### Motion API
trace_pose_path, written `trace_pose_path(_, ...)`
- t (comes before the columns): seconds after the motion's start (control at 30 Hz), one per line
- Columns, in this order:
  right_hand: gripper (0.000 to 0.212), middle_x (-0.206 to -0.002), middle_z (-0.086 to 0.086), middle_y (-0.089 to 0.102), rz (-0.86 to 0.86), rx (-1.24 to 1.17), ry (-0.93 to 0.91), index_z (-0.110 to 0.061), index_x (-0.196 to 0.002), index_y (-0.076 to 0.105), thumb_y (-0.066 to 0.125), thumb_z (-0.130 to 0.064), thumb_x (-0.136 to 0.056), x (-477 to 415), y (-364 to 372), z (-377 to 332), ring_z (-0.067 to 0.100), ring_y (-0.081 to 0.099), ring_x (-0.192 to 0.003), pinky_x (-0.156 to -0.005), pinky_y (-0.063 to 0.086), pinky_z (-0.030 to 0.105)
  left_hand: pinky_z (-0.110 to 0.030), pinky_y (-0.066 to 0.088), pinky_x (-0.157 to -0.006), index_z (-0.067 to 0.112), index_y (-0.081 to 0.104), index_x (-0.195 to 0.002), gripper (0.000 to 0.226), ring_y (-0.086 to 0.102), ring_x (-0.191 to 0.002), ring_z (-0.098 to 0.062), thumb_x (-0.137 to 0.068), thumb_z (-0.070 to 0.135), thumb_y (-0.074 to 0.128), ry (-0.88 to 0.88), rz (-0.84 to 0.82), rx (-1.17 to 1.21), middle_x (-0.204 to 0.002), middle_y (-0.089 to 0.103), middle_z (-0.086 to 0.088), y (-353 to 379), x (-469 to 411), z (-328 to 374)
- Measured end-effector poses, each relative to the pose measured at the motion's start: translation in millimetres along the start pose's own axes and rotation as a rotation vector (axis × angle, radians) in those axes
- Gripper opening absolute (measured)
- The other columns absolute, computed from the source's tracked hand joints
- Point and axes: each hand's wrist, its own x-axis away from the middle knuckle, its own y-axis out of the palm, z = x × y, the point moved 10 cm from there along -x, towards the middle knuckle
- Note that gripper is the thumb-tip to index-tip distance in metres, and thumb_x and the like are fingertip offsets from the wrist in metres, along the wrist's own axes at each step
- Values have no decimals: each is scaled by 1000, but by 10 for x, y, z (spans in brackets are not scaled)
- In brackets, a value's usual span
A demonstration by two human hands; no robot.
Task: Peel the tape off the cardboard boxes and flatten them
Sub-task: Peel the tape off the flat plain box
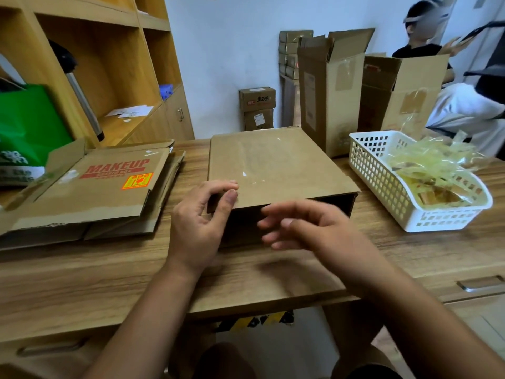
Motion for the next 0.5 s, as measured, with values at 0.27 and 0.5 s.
trace_pose_path(0.27,30,-103,-9,72,443,401,-286,-19,-114,70,49,-2,-100,-44,-1011,-643,0,66,-101,-89,55,19,-29,44,-108,11,70,-121,26,57,-127,-11,-97,14,60,74,1,-105,-131,64,1,40,-2,84)
trace_pose_path(0.5,60,-167,-9,17,213,1010,-58,-31,-157,30,50,-44,-102,-558,-910,-276,13,8,-155,-121,7,31,-23,25,-116,24,45,-151,67,30,-146,-1,-96,62,38,-239,-50,-200,-158,39,8,57,16,-237)
